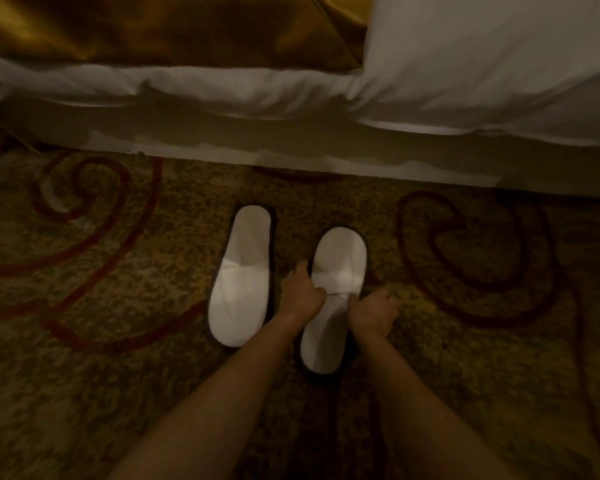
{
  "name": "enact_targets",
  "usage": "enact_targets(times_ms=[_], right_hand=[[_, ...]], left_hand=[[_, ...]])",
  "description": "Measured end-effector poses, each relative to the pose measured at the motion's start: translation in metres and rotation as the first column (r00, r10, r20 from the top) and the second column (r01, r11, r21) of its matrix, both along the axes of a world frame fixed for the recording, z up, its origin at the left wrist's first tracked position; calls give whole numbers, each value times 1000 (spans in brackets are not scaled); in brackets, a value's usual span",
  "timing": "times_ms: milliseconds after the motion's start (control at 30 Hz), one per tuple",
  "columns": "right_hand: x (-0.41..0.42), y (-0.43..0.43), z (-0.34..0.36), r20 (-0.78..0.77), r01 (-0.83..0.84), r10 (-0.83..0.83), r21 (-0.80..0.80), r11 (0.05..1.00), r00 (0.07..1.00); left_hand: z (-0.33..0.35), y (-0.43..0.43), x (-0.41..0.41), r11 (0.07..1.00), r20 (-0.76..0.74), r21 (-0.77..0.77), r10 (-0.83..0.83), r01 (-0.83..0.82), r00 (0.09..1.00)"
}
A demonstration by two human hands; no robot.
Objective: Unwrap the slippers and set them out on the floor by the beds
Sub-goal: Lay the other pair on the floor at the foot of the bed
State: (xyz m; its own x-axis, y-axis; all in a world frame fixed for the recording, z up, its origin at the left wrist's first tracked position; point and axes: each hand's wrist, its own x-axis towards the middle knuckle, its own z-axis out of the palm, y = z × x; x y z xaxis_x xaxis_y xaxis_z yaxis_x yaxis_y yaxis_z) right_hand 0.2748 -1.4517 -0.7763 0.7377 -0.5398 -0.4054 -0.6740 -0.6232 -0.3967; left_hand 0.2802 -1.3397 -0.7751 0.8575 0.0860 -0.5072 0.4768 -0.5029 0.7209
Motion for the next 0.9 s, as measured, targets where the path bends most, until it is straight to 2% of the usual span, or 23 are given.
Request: enact_targets(times_ms=[67, 167, 267, 367, 467, 533, 633, 700, 767, 833, 900], right_hand=[[-2, -5, -3, -3, -72, 73, 58, 996, 997], [1, -8, -3, -4, -128, 128, 66, 990, 992], [5, -8, 1, 9, -53, 52, 141, 989, 999], [9, -12, 4, 102, 12, -36, 229, 973, 994], [16, -18, 11, 159, 16, -78, 358, 933, 984], [22, -20, 19, 177, -60, -25, 458, 887, 984], [31, -21, 41, 189, -252, 172, 594, 764, 967], [35, -18, 56, 185, -411, 384, 618, 670, 905], [40, -13, 69, 197, -522, 527, 620, 586, 827], [44, -10, 79, 227, -575, 581, 625, 529, 781], [48, -8, 86, 267, -660, 656, 583, 473, 706]], left_hand=[[-2, -1, 3, 999, -34, 33, 10, -9, 999], [-1, -3, 6, 998, -53, -5, 59, -60, 997], [1, -7, 7, 994, -71, -29, 106, -108, 992], [9, -7, 11, 966, -107, -137, 208, -221, 972], [24, 7, 18, 884, -175, -313, 306, -347, 936], [38, 25, 23, 872, -173, -341, 308, -350, 936], [55, 59, 31, 918, -58, -256, 299, -303, 953], [68, 77, 36, 965, 94, -145, 234, -219, 968], [84, 89, 38, 999, 196, 38, 16, -24, 980], [96, 101, 40, 942, 154, 227, -286, 248, 946], [105, 112, 38, 879, 39, 274, -416, 390, 909]])
